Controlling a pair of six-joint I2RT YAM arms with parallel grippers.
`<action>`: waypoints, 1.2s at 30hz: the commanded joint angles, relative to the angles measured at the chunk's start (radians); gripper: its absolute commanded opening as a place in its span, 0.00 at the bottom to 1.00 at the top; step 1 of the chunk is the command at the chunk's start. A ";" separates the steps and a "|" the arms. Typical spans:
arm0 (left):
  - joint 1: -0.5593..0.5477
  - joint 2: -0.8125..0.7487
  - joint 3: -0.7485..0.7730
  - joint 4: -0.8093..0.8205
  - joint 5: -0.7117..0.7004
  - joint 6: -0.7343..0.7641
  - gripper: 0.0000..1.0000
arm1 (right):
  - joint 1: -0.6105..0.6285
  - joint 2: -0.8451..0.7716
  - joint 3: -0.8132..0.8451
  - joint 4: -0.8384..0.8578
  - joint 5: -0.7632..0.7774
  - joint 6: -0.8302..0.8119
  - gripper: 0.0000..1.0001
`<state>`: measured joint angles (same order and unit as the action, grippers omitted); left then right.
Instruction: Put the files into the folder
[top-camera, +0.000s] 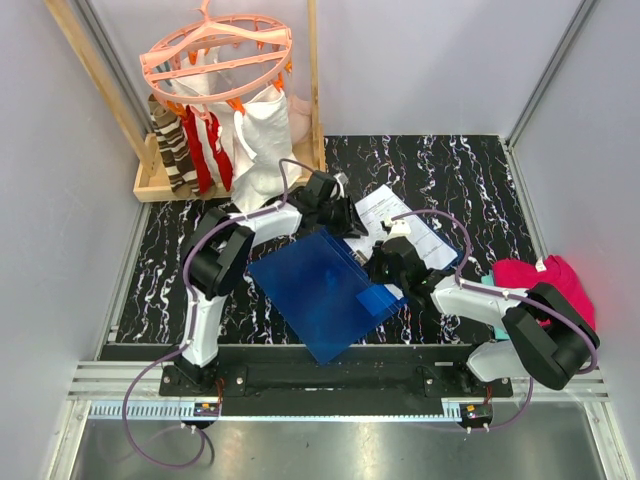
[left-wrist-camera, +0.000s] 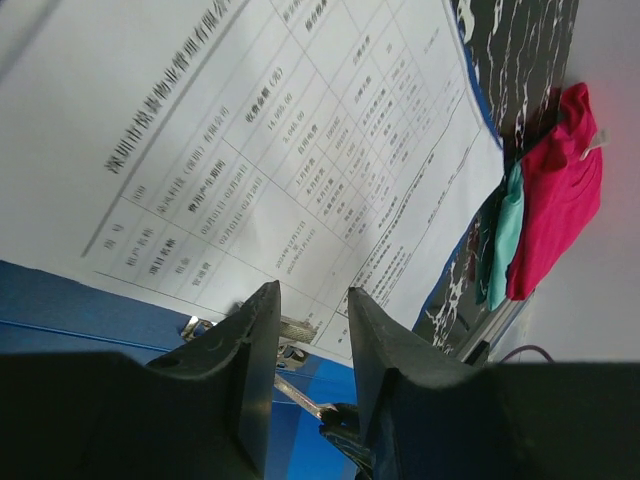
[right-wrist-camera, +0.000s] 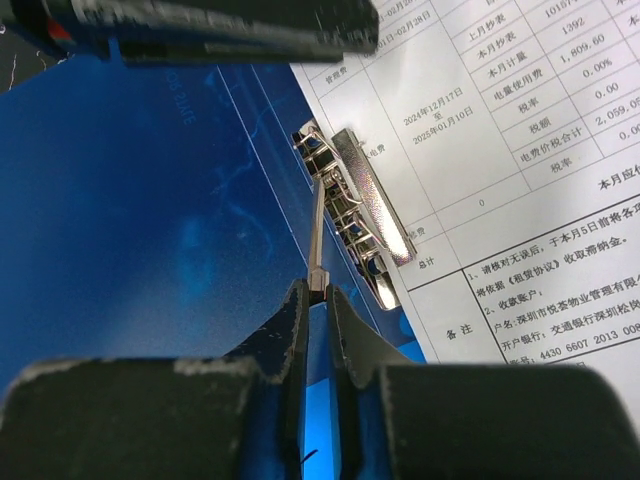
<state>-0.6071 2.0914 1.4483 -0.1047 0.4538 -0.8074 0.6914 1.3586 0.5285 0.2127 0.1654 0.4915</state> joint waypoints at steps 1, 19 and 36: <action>-0.037 -0.050 -0.019 0.026 0.033 0.027 0.36 | 0.007 0.010 0.002 -0.107 -0.043 0.025 0.00; -0.043 -0.089 -0.012 -0.078 -0.010 0.140 0.52 | -0.113 0.086 0.079 -0.157 -0.277 0.099 0.00; -0.022 -0.739 -0.345 -0.342 -0.303 0.099 0.95 | -0.243 0.068 0.116 -0.162 -0.460 0.196 0.00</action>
<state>-0.6430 1.5307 1.2785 -0.3561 0.2691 -0.6640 0.4660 1.4265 0.6147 0.0818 -0.2573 0.6800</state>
